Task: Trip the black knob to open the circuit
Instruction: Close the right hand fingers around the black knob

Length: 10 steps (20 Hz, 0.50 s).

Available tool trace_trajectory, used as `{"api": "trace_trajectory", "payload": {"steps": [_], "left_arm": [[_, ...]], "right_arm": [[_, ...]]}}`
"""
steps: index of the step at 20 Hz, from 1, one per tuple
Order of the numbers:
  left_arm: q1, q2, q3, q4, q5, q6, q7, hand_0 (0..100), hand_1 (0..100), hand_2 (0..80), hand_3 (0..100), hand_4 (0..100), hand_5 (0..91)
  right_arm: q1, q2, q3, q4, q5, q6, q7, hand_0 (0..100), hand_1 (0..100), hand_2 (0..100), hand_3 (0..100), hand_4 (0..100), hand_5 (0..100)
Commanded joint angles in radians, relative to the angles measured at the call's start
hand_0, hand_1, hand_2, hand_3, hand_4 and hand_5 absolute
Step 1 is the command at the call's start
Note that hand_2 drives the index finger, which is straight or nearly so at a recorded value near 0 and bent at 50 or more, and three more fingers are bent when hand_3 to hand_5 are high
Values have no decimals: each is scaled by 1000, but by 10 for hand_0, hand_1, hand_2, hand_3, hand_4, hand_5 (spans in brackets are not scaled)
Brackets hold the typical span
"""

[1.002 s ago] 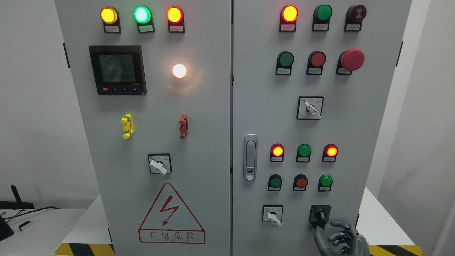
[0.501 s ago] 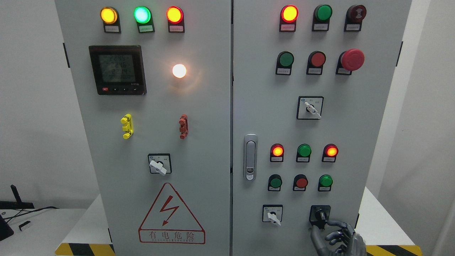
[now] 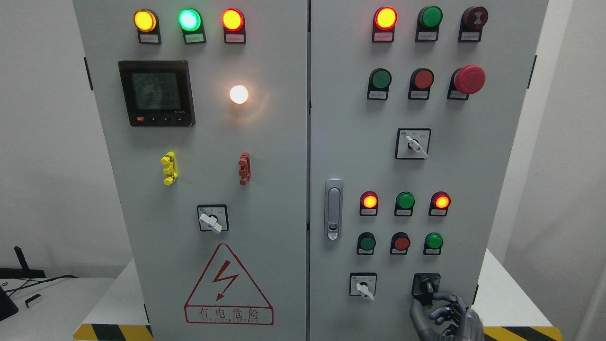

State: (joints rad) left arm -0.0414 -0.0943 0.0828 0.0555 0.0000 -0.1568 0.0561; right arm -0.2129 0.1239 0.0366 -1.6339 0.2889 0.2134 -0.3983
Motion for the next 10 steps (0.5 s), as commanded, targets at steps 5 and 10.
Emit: {"api": "trace_trajectory", "payload": {"steps": [5, 10], "left_arm": [[0, 1, 0, 0, -31, 0, -1, 120, 389, 0, 0, 0, 0], [0, -1, 0, 0, -31, 0, -1, 120, 389, 0, 0, 0, 0]], "right_arm": [[-2, 2, 6, 0, 3, 0, -7, 276, 774, 484, 802, 809, 897], [0, 3, 8, 2, 4, 0, -13, 293, 772, 502, 813, 815, 916]]}}
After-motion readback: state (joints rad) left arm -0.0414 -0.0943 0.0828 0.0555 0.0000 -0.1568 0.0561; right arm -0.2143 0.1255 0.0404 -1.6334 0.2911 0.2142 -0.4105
